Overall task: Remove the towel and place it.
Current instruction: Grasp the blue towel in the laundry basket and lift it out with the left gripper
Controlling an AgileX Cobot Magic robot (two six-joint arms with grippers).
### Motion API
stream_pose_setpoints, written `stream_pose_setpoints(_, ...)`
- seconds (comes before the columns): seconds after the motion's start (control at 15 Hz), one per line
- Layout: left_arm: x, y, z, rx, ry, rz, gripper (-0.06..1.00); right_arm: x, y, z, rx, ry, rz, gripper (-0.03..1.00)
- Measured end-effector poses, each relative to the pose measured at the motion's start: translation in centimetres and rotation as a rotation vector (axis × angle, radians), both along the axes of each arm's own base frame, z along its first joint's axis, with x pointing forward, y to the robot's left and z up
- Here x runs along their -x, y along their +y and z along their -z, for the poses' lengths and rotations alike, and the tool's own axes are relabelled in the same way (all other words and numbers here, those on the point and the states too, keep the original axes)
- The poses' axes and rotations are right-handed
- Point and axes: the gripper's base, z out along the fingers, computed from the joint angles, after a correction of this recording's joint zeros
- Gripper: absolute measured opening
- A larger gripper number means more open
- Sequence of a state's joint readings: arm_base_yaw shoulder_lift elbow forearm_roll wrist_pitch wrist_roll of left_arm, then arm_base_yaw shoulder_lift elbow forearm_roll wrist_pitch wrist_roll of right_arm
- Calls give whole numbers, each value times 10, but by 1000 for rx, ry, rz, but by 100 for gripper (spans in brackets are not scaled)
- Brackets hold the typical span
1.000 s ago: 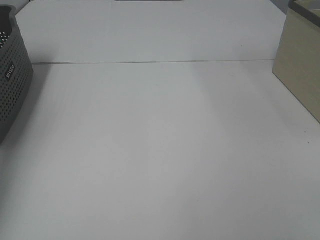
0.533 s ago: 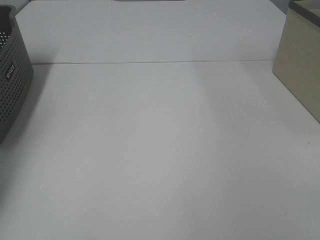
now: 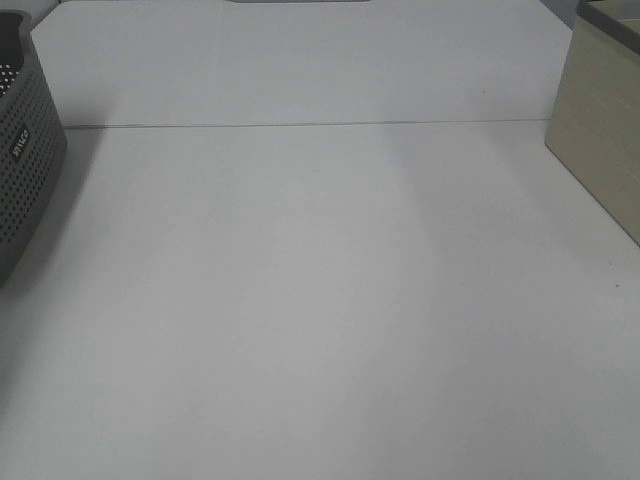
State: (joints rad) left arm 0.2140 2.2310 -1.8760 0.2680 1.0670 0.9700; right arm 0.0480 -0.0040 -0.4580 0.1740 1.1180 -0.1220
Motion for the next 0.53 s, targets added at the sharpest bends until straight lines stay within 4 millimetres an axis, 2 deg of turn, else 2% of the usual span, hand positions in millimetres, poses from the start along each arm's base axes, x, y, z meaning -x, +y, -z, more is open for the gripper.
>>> stream_pose_setpoints(0.13,3,8,-1,9,-4,-24,61,0,0,0,0,0,0,75)
stream_pose_setpoints(0.33,1,6,8,40,8,-30,57,0,0,0,0,0,0,75)
stream_pose_setpoints(0.53,0,6,17,45,32,-32,20,0,0,0,0,0,0,75)
